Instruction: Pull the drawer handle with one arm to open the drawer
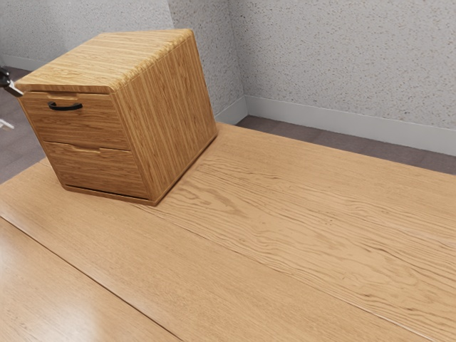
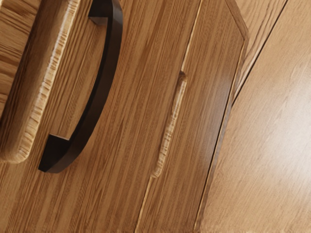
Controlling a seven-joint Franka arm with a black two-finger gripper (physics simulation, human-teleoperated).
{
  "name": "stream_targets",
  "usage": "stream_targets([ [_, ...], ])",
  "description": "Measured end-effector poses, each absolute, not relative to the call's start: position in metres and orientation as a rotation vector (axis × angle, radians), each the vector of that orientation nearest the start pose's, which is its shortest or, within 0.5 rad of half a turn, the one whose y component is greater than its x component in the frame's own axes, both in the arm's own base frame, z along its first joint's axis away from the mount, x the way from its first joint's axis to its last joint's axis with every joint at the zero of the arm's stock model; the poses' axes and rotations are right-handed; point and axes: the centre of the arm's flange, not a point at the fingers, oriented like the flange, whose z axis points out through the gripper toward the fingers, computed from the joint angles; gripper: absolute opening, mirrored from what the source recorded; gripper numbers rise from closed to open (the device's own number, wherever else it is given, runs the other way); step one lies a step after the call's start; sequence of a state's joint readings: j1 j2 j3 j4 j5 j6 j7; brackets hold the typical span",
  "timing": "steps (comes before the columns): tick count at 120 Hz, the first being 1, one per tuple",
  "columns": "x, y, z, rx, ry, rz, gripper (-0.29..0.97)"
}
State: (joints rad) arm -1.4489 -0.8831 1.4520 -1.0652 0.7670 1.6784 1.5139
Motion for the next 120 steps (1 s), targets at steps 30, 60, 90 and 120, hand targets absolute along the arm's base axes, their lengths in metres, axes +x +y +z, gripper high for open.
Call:
stream_targets([
  [30,0.476,0.478,0.675,-2.334,1.487,-0.652,0.68],
  [60,0.487,0.47,0.664,-2.339,1.524,-0.65,0.68],
  [90,0.5,0.462,0.651,-2.351,1.561,-0.661,0.68],
  [120,0.508,0.45,0.643,-2.362,1.603,-0.673,0.68],
])
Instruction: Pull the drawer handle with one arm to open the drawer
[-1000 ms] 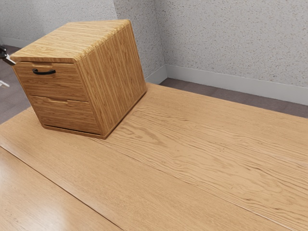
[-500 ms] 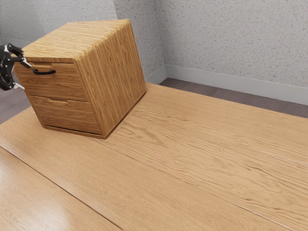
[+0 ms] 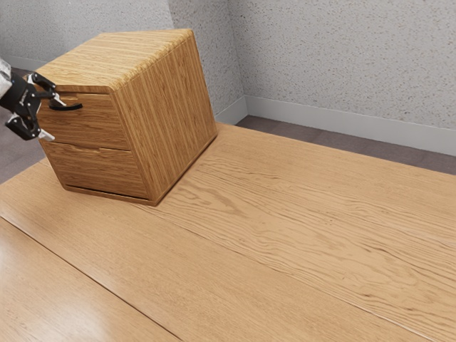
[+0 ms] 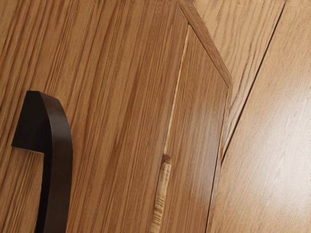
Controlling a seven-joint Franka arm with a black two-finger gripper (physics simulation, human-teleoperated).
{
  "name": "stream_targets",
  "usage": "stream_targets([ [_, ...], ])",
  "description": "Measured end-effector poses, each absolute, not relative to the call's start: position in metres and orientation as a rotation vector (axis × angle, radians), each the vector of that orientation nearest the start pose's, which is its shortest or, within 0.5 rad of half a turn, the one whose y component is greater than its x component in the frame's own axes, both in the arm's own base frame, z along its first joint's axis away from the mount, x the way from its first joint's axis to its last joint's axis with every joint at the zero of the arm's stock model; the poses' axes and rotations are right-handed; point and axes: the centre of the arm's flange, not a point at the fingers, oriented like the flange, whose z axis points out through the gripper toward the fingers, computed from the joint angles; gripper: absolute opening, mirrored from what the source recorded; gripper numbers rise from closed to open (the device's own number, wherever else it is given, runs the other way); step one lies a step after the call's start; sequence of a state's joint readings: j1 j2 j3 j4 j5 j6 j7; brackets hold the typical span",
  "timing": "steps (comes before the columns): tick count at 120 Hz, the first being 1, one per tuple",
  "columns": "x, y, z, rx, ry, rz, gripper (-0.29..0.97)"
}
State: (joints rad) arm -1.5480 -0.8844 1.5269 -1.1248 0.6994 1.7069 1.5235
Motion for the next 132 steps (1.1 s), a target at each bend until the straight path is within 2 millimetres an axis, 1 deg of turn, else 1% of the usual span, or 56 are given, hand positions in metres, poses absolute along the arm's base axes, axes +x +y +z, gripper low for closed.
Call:
stream_targets([
  [8,0.51,0.441,0.644,-2.362,1.627,-0.676,0.68],
  [14,0.506,0.432,0.651,-2.354,1.65,-0.688,0.64],
  [16,0.504,0.429,0.654,-2.353,1.657,-0.69,0.61],
  [18,0.499,0.427,0.656,-2.351,1.663,-0.691,0.55],
  [20,0.492,0.425,0.659,-2.35,1.666,-0.69,0.45],
  [26,0.474,0.415,0.67,-2.336,1.685,-0.688,0.5],
  [32,0.449,0.398,0.683,-2.314,1.705,-0.673,0.55],
  [34,0.439,0.39,0.69,-2.301,1.711,-0.667,0.56],
  [37,0.418,0.378,0.708,-2.272,1.706,-0.661,0.58],
  [40,0.399,0.369,0.722,-2.253,1.691,-0.654,0.59],
  [44,0.381,0.364,0.734,-2.246,1.668,-0.646,0.61],
  [48,0.372,0.362,0.739,-2.25,1.651,-0.639,0.62],
  [54,0.369,0.369,0.733,-2.279,1.633,-0.628,0.64],
  [59,0.374,0.374,0.728,-2.286,1.639,-0.628,0.65],
  [65,0.375,0.39,0.718,-2.317,1.627,-0.633,0.66],
  [71,0.371,0.408,0.709,-2.36,1.601,-0.652,0.66],
  [76,0.368,0.417,0.705,-2.384,1.595,-0.655,0.67],
  [90,0.364,0.417,0.703,-2.396,1.627,-0.657,0.67],
  [105,0.36,0.425,0.697,-2.398,1.657,-0.672,0.68],
  [118,0.344,0.448,0.698,-2.392,1.637,-0.747,0.68],
  [124,0.337,0.458,0.702,-2.385,1.622,-0.779,0.68],
  [132,0.336,0.465,0.71,-2.367,1.611,-0.815,0.68],
])
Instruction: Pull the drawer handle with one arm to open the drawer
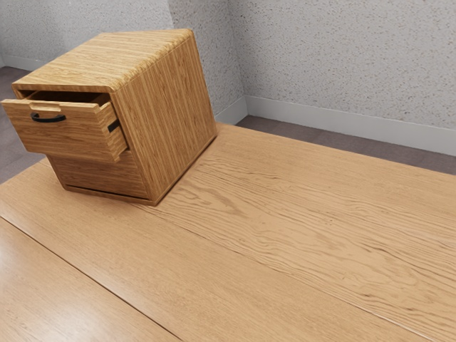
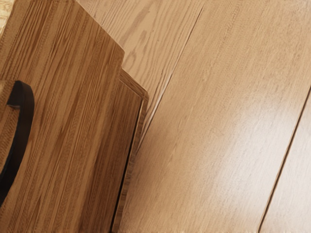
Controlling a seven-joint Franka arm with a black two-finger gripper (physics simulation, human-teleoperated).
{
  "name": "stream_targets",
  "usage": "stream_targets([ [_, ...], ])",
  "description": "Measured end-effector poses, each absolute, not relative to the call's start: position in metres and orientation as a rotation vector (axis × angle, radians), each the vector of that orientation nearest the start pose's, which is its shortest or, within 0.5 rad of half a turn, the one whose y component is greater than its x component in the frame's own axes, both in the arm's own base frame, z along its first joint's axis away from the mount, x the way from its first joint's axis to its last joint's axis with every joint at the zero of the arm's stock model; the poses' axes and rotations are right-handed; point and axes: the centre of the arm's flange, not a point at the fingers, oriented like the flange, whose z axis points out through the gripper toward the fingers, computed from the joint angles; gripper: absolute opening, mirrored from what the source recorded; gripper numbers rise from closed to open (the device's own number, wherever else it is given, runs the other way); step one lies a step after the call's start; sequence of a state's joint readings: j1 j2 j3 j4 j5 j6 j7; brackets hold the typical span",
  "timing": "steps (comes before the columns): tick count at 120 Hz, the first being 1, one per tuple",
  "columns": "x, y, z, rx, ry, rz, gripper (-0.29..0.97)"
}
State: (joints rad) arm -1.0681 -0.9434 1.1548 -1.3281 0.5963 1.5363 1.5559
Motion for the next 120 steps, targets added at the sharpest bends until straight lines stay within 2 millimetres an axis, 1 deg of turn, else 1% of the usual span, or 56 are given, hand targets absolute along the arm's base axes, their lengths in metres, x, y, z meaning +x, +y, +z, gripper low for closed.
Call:
stream_targets([
  [14,0.353,0.463,0.717,-2.325,1.636,-0.833,0.68],
  [20,0.357,0.465,0.713,-2.326,1.64,-0.823,0.68],
  [35,0.35,0.486,0.709,-2.348,1.59,-0.81,0.68],
  [42,0.349,0.491,0.707,-2.35,1.582,-0.804,0.68],
  [46,0.35,0.492,0.706,-2.349,1.58,-0.8,0.68],
  [53,0.362,0.495,0.696,-2.356,1.591,-0.79,0.68],
  [62,0.377,0.49,0.692,-2.341,1.613,-0.79,0.68],
  [70,0.389,0.48,0.696,-2.314,1.637,-0.788,0.68],
  [77,0.394,0.475,0.7,-2.297,1.646,-0.782,0.68],
  [104,0.395,0.474,0.702,-2.286,1.644,-0.731,0.68],
  [113,0.394,0.479,0.697,-2.301,1.634,-0.697,0.68],
  [120,0.392,0.484,0.698,-2.305,1.618,-0.686,0.68],
])
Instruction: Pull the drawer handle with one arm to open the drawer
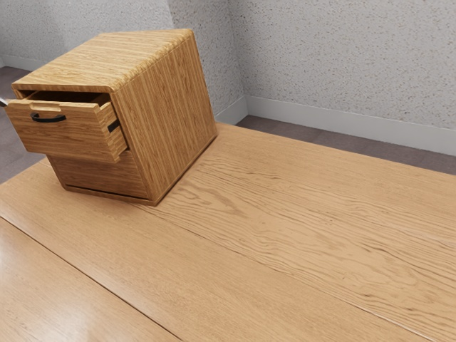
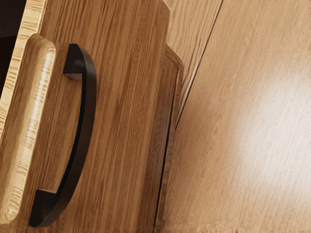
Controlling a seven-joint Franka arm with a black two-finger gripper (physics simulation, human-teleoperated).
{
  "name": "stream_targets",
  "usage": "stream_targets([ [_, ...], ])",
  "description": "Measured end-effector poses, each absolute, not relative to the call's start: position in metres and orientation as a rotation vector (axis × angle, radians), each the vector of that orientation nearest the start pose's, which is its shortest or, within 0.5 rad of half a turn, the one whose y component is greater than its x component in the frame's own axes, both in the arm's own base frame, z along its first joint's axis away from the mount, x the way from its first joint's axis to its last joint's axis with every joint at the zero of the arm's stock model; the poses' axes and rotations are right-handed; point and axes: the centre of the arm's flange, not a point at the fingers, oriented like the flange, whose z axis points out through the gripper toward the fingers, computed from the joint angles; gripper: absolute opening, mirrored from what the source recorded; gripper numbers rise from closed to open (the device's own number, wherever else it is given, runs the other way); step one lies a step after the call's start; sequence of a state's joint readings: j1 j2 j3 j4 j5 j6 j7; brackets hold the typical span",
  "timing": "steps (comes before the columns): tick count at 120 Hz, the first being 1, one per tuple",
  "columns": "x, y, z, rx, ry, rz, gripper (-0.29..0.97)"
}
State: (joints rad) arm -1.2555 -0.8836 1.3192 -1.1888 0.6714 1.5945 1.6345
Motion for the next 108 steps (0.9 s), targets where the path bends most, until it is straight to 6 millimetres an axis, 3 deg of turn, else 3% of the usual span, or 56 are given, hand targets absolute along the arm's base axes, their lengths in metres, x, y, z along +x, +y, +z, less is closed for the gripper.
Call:
stream_targets([
  [38,0.39,0.494,0.698,-2.297,1.584,-0.675,0.68],
  [66,0.407,0.496,0.682,-2.303,1.601,-0.667,0.68],
  [92,0.419,0.486,0.677,-2.289,1.64,-0.701,0.68],
  [108,0.428,0.481,0.664,-2.304,1.674,-0.722,0.68],
])
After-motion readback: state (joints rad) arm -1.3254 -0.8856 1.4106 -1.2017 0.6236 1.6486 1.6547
